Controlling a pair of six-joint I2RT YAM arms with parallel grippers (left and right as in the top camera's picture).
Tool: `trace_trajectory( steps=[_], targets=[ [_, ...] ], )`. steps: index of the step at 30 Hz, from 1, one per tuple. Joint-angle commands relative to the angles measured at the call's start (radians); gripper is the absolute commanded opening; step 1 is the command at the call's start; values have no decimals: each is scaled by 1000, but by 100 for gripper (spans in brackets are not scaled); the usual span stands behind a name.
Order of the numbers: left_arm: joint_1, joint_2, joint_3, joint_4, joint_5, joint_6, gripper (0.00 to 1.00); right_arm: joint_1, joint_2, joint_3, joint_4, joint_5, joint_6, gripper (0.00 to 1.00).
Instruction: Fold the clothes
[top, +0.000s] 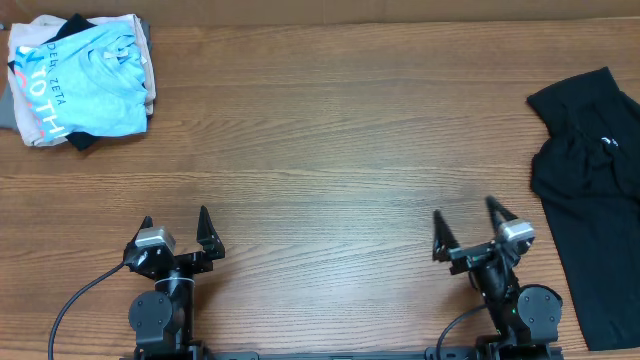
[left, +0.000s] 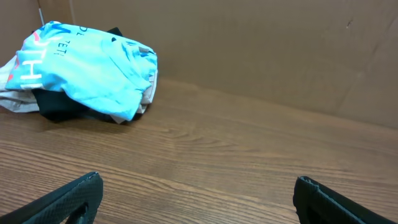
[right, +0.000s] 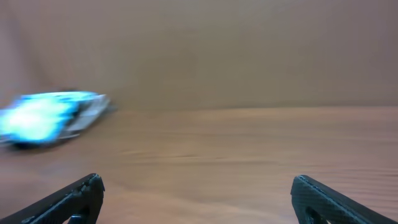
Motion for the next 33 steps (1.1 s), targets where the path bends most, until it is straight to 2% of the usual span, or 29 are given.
trace_trajectory(
  steps=[1,7,11,14,21,27,29,33],
  targets=[
    [10,-11,-3,2,-13,11,100,5,-12,-10,26,-334,166,100],
    [10,-11,-3,2,-13,11,100,5,-12,-10,89,-414,226,100],
    [10,-11,-3,2,-13,11,100,5,-12,-10,214,-412,228,100],
    [10,-11,-3,2,-13,11,100,5,-11,3,294,-346,228,100],
    [10,-11,-3,2,-13,11,100,5,78,116,291,-184,124,100],
    [10,-11,-3,2,-13,11,100,4,381,357,232,-56,-20,100],
    [10,-11,-3,2,-13,11,100,2,560,525,93,93,-80,100],
    [10,-11,-3,2,-13,11,100,-13,808,779,-151,342,-137,100]
  ],
)
